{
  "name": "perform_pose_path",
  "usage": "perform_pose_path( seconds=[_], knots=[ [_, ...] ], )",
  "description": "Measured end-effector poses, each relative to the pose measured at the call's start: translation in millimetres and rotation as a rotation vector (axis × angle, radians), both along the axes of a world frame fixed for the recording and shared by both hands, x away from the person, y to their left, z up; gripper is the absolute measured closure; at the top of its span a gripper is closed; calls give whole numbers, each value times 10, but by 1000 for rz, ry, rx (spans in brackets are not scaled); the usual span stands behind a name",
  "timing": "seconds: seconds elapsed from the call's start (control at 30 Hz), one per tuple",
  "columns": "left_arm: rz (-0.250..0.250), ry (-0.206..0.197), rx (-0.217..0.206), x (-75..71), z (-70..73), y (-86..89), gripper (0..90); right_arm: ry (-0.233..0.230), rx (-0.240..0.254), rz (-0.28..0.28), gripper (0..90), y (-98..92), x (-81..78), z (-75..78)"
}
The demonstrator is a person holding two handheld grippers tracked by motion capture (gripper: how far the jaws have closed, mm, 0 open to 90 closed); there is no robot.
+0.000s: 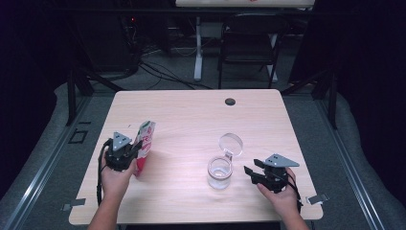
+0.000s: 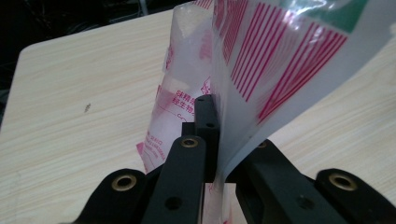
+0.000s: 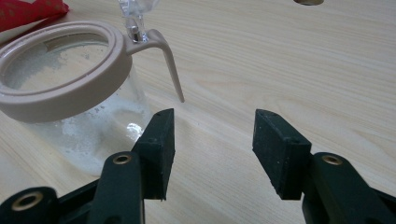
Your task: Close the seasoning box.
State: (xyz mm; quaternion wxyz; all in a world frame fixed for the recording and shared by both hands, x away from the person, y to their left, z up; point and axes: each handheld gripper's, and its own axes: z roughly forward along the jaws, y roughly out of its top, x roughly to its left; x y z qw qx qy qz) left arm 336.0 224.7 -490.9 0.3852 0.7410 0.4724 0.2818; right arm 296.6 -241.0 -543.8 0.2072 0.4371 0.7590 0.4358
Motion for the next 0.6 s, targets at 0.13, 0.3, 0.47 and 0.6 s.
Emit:
perform_pose_path(
  seconds=[0.13, 0.3, 0.47, 0.6],
  knots=[
    [15, -19, 2, -6, 44, 29, 900, -1, 1, 1, 489, 4, 1, -3],
    [25, -39, -28, -4, 69, 79, 900, 0, 4, -1, 489, 2, 3, -4],
    [30, -41, -41, 9, 106, 124, 900, 0, -4, 4, 489, 7, -1, -2],
    [30, -58, -47, -15, 161, 137, 900, 0, 0, -1, 489, 0, 0, -1]
  ],
)
